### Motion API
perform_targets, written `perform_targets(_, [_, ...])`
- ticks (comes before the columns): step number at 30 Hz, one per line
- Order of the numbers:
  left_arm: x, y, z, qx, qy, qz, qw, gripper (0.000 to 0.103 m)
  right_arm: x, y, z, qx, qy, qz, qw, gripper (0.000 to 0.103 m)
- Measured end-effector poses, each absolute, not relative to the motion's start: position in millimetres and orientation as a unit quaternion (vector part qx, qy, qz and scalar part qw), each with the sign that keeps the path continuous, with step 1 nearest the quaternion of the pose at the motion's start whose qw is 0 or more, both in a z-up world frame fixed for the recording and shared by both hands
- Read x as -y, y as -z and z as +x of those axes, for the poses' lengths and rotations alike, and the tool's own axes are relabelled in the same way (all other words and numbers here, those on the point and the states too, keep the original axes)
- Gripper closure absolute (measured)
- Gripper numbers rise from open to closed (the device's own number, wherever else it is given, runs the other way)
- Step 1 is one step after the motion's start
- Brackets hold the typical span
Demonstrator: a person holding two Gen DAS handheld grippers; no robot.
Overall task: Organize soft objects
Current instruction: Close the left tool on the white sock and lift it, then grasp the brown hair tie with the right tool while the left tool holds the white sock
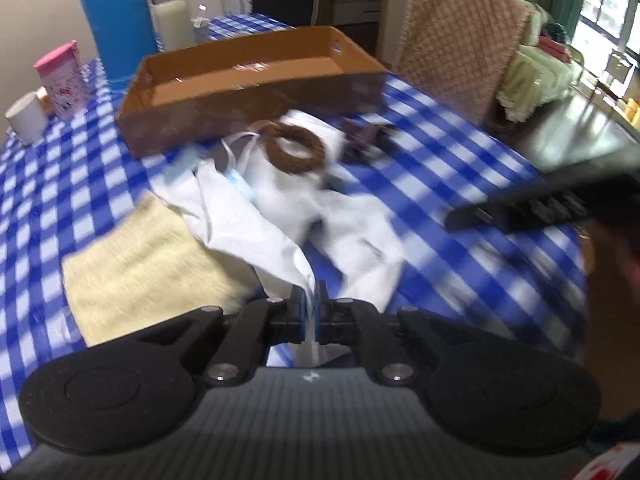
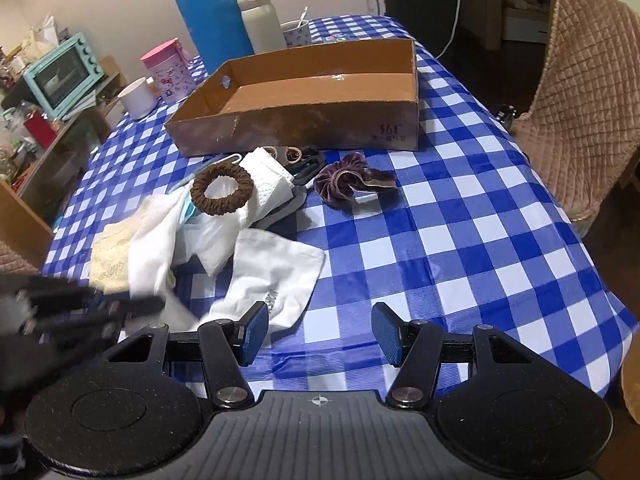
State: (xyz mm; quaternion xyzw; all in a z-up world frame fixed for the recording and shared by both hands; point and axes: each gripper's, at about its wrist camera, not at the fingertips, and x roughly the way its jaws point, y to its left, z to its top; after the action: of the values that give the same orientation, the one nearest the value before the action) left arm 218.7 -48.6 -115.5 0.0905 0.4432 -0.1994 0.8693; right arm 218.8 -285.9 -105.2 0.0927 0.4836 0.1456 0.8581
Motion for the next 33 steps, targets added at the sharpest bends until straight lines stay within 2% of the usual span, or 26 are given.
perform_targets(5, [71, 121, 178, -0.481, 0.213, 0.073, 0.847, 0.099, 298, 111, 217, -0.492, -0.172, 0.087, 0.849, 0.045])
perform_targets(7, [79, 127, 172, -0.493, 0.206, 0.077, 0.842, 0.094, 304, 114, 216, -0.497, -0.179, 0.086, 0.845, 0.045])
perform_targets(10, [88, 132, 173, -0.500, 0.190, 0.078, 0.841, 0.086, 312, 118, 215, -0.504, -0.189, 0.086, 0.839, 0.045])
perform_targets(12, [93, 131, 176, -0.499, 0.182, 0.073, 0.844, 0.071, 317, 120, 215, -0.506, -0.194, 0.085, 0.836, 0.045])
perform_targets(17, [110, 133, 188, -0.503, 0.158, 0.047, 0.848, 0.058, 329, 124, 218, -0.519, -0.202, 0.094, 0.825, 0.045])
perform_targets(24, [136, 161, 204, -0.505, 0.085, 0.118, 0.851, 0.054, 335, 128, 221, -0.524, -0.222, 0.084, 0.818, 0.045])
perform_targets(28, [128, 161, 211, -0.498, 0.060, 0.099, 0.860, 0.057, 336, 131, 223, -0.525, -0.231, 0.079, 0.816, 0.045])
perform_targets(29, [125, 161, 212, -0.497, 0.057, 0.091, 0.861, 0.062, 336, 131, 223, -0.524, -0.234, 0.077, 0.815, 0.045])
perform_targets(30, [121, 160, 214, -0.495, 0.055, 0.080, 0.863, 0.073, 335, 131, 224, -0.523, -0.237, 0.075, 0.815, 0.045])
perform_targets(32, [115, 158, 216, -0.494, 0.057, 0.057, 0.866, 0.089, 334, 130, 226, -0.520, -0.243, 0.071, 0.816, 0.045])
perform_targets(33, [110, 156, 216, -0.491, 0.056, 0.044, 0.868, 0.093, 333, 129, 226, -0.518, -0.246, 0.068, 0.816, 0.045])
